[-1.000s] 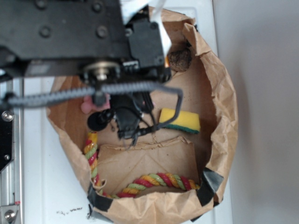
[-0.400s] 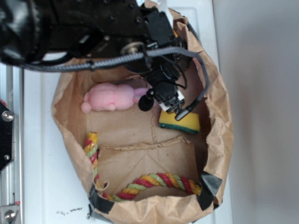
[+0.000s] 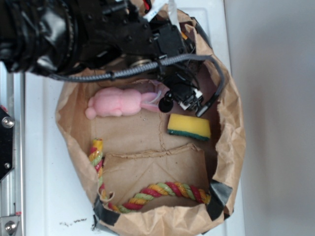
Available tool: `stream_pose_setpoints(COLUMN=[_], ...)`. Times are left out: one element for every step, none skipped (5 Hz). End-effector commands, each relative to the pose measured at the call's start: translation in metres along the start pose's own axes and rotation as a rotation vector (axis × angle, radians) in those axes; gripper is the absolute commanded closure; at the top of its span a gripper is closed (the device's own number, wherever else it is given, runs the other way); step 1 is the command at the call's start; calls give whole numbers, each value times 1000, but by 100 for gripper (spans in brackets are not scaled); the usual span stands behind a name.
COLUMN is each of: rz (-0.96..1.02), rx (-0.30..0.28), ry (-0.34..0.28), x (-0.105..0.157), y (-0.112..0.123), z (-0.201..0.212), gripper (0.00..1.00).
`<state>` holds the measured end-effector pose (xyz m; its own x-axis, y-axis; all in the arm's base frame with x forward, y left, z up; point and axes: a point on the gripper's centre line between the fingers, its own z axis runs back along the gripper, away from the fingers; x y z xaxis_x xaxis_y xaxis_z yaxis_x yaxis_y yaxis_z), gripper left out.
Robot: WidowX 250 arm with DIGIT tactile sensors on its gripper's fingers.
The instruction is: Grab the rock.
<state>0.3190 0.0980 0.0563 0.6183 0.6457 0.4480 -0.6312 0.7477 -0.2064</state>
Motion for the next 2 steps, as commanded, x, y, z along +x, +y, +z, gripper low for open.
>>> stream_pose_setpoints(rz=[223,247], rx=[-24,-18], ry=[-142,-157], x=[38,37], y=[24,23], z=[-3,-13], gripper=[0,0])
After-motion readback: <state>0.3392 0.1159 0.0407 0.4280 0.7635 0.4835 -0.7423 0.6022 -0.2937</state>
